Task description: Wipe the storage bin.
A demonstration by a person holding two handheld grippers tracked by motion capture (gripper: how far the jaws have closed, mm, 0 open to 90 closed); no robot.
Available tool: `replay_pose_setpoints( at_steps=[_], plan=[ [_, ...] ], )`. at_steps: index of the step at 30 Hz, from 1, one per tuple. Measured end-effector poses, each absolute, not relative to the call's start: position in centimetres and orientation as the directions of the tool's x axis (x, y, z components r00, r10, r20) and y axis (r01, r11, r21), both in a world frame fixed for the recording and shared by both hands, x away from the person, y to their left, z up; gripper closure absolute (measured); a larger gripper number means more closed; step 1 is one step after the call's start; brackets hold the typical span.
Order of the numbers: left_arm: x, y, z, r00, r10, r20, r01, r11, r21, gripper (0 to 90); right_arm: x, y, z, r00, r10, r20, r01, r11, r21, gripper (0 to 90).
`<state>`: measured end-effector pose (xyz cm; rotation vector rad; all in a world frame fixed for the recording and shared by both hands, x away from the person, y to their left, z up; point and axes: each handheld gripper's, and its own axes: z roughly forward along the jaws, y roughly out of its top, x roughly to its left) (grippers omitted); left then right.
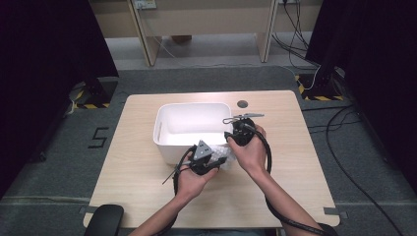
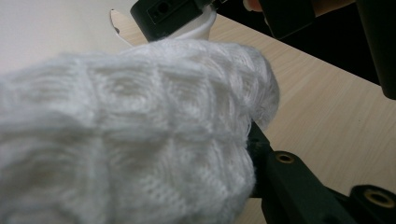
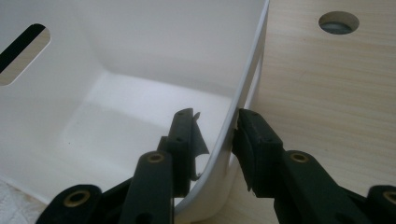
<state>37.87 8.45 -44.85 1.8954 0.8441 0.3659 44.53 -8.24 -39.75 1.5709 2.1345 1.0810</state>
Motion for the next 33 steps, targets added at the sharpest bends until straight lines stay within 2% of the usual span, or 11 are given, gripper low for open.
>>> replay_pose_setpoints(
  at_steps=[6,10,15,33],
  plan=[
    [37.8,8.4,-44.8,0.713,0.692,-0.108,0.394,-0.268,0.879,75.1,44.5,-8.8,-38.9,-0.372,0.903,0.214,0.681,0.109,0.724,67.5],
    [37.8,8.3,-44.8,0.714,0.692,-0.109,0.395,-0.268,0.879,75.1,44.5,-9.0,-38.9,-0.38,0.897,0.228,0.685,0.107,0.721,72.1],
    [37.9,8.0,-44.6,0.714,0.692,-0.11,0.393,-0.266,0.88,75.1,44.4,-8.9,-38.8,-0.373,0.9,0.225,0.687,0.104,0.719,73.7],
    [38.2,7.4,-44.8,0.713,0.697,-0.077,0.37,-0.281,0.886,75.2,44.3,-8.8,-38.8,-0.366,0.903,0.223,0.687,0.101,0.719,74.1]
  ],
)
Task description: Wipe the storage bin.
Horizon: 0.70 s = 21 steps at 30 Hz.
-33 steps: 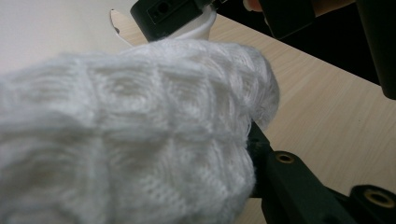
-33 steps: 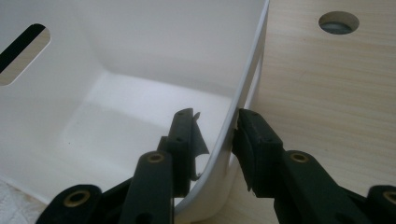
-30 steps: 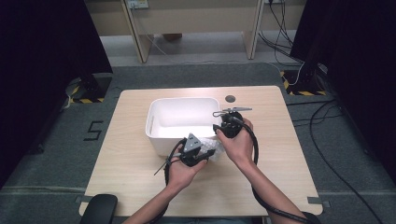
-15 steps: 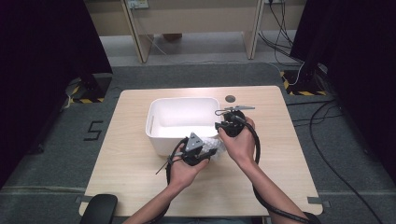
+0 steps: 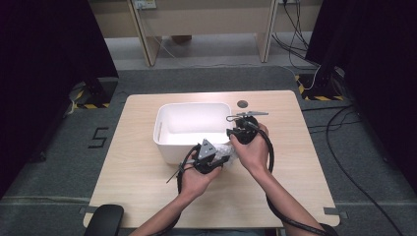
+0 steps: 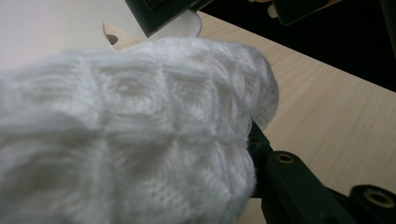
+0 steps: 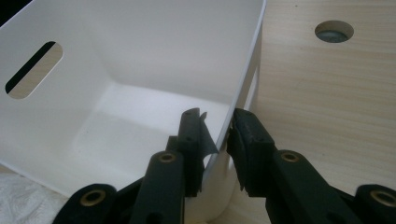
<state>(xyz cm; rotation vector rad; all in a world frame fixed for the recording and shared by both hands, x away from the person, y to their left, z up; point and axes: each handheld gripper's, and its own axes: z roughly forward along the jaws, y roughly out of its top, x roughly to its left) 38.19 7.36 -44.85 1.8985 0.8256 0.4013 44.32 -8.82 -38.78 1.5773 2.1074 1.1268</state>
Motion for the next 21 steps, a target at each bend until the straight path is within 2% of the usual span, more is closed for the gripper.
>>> replay_pose_setpoints(
  at_steps=[21],
  plan=[
    [38.7,6.7,-48.0,0.714,0.698,-0.054,0.382,-0.324,0.866,75.2,44.3,-8.8,-38.8,-0.372,0.903,0.215,0.679,0.107,0.726,74.5]
  ],
)
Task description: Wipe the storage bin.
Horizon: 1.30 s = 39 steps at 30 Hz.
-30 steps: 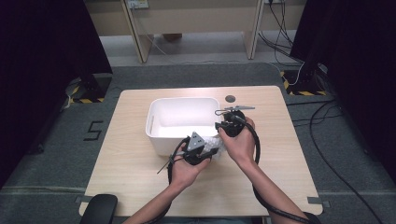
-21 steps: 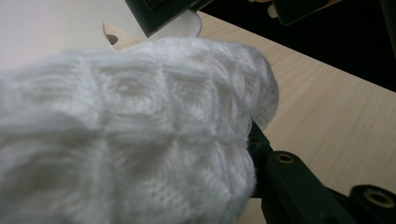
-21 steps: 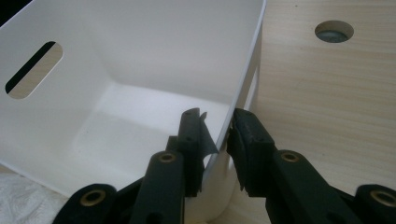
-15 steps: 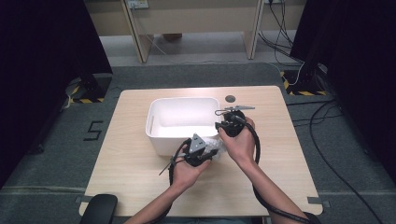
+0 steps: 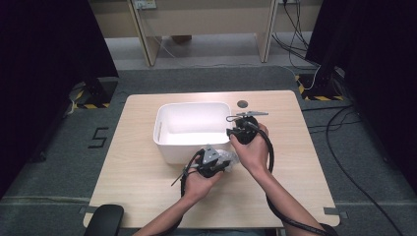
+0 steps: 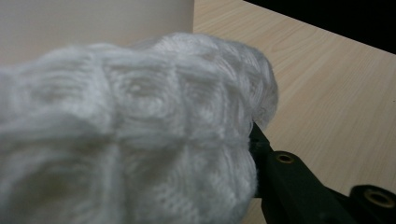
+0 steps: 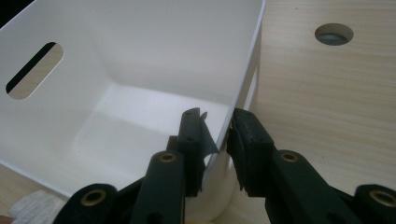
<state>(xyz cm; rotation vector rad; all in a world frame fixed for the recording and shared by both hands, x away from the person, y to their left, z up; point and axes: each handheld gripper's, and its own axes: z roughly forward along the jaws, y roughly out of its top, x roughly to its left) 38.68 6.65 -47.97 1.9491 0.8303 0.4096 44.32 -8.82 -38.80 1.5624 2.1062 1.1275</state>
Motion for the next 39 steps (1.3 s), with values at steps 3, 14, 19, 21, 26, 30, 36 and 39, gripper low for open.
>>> replay_pose_setpoints(
  at_steps=[3,14,19,21,26,30,36,39],
  plan=[
    [38.7,6.5,-48.2,0.715,0.697,-0.049,0.385,-0.334,0.86,75.2,44.3,-8.8,-38.8,-0.372,0.903,0.214,0.679,0.108,0.726,74.5],
    [38.9,6.5,-49.8,0.708,0.705,-0.05,0.412,-0.354,0.839,75.2,44.3,-8.9,-38.8,-0.375,0.901,0.217,0.68,0.108,0.726,74.1],
    [38.9,7.3,-49.4,0.699,0.712,-0.064,0.424,-0.342,0.839,75.2,44.4,-9.0,-38.7,-0.374,0.898,0.23,0.682,0.098,0.724,70.1],
    [38.7,7.7,-49.2,0.698,0.714,-0.054,0.42,-0.347,0.838,75.2,44.5,-9.1,-38.7,-0.369,0.899,0.236,0.685,0.091,0.723,68.5],
    [38.1,9.5,-48.7,0.679,0.732,-0.06,0.427,-0.327,0.843,75.4,44.4,-9.1,-38.8,-0.368,0.9,0.232,0.681,0.092,0.727,65.2],
    [37.2,11.8,-48.1,0.656,0.752,-0.064,0.433,-0.306,0.848,75.4,44.5,-8.9,-38.8,-0.367,0.901,0.233,0.682,0.09,0.726,64.5],
    [35.9,15.7,-47.3,0.62,0.78,-0.084,0.46,-0.274,0.844,75.4,44.4,-8.6,-38.8,-0.371,0.903,0.215,0.676,0.104,0.729,65.9],
    [35.6,17.5,-46.6,0.599,0.796,-0.086,0.461,-0.254,0.85,75.4,44.6,-8.5,-39.1,-0.367,0.905,0.216,0.685,0.106,0.721,67.5]
  ],
)
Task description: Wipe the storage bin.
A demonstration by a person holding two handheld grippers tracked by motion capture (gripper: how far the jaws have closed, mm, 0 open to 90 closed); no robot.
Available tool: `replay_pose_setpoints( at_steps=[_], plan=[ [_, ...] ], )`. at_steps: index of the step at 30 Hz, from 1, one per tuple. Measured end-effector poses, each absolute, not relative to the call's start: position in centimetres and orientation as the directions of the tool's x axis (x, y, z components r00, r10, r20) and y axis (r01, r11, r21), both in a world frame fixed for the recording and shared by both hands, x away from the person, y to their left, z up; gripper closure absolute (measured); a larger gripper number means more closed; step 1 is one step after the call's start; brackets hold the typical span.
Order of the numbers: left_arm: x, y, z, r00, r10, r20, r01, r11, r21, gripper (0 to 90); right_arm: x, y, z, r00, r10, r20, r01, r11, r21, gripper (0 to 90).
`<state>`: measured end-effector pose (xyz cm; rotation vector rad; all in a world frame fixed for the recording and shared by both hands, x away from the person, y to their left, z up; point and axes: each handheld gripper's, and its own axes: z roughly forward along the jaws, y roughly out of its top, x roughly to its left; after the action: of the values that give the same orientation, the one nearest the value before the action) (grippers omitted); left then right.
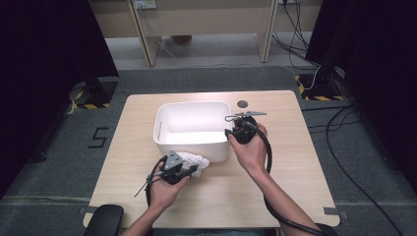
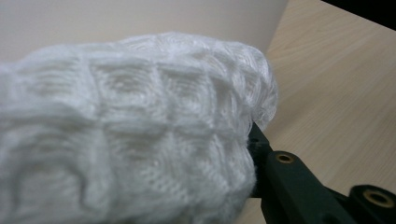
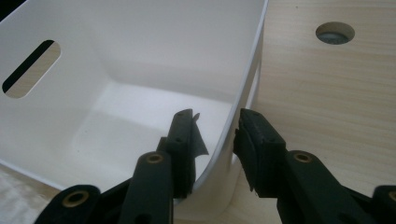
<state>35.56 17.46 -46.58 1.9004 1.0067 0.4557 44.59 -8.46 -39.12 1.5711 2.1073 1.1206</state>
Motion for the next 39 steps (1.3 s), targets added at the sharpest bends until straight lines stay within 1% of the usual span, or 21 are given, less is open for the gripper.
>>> replay_pose_setpoints(
  at_steps=[6,13,17,20,22,23,24,26,28,30,32,34,37,39],
  plan=[
    [35.0,21.3,-45.2,0.538,0.837,-0.102,0.468,-0.197,0.861,75.4,44.8,-8.5,-38.8,-0.361,0.907,0.215,0.698,0.11,0.707,71.7],
    [34.2,25.6,-44.1,0.465,0.88,-0.095,0.47,-0.155,0.869,75.4,45.3,-8.8,-38.6,-0.357,0.91,0.211,0.71,0.118,0.694,76.2],
    [33.4,27.5,-43.8,0.435,0.896,-0.087,0.471,-0.144,0.87,75.4,46.2,-9.4,-38.4,-0.344,0.918,0.195,0.714,0.122,0.689,81.6],
    [32.9,29.0,-43.8,0.404,0.911,-0.08,0.477,-0.135,0.868,75.4,47.4,-10.2,-38.2,-0.315,0.932,0.177,0.722,0.115,0.682,85.7],
    [33.0,29.9,-43.8,0.38,0.922,-0.075,0.485,-0.13,0.865,75.4,48.0,-10.7,-38.1,-0.307,0.938,0.161,0.718,0.118,0.687,85.4],
    [33.3,30.4,-43.9,0.366,0.927,-0.077,0.49,-0.122,0.863,75.3,48.1,-11.0,-38.0,-0.297,0.94,0.165,0.712,0.103,0.694,83.0],
    [33.7,30.8,-43.9,0.357,0.931,-0.081,0.492,-0.113,0.863,75.3,48.0,-11.3,-37.8,-0.294,0.943,0.157,0.693,0.097,0.714,82.4],
    [35.0,31.0,-43.8,0.345,0.936,-0.076,0.491,-0.111,0.864,75.3,47.1,-12.1,-36.9,-0.298,0.941,0.161,0.668,0.085,0.739,83.2],
    [36.4,31.0,-43.9,0.344,0.936,-0.071,0.494,-0.116,0.862,75.3,45.8,-12.6,-36.2,-0.309,0.937,0.166,0.66,0.086,0.746,86.1],
    [38.0,31.0,-44.0,0.336,0.939,-0.07,0.495,-0.113,0.862,75.3,44.3,-13.1,-35.9,-0.33,0.927,0.18,0.672,0.096,0.734,89.4],
    [39.7,31.0,-44.1,0.323,0.945,-0.05,0.491,-0.123,0.863,75.2,43.0,-13.2,-36.2,-0.349,0.921,0.17,0.687,0.129,0.715,90.0],
    [41.5,30.9,-44.1,0.323,0.945,-0.051,0.487,-0.12,0.865,75.2,42.1,-13.1,-37.0,-0.372,0.906,0.204,0.709,0.135,0.693,90.0],
    [44.0,30.8,-44.4,0.334,0.94,-0.068,0.499,-0.115,0.859,75.2,41.6,-12.7,-38.3,-0.387,0.893,0.23,0.73,0.144,0.668,90.0],
    [45.2,30.4,-44.6,0.348,0.936,-0.047,0.514,-0.149,0.845,75.2,41.7,-12.4,-38.9,-0.387,0.89,0.243,0.741,0.143,0.656,90.0]
  ],
)
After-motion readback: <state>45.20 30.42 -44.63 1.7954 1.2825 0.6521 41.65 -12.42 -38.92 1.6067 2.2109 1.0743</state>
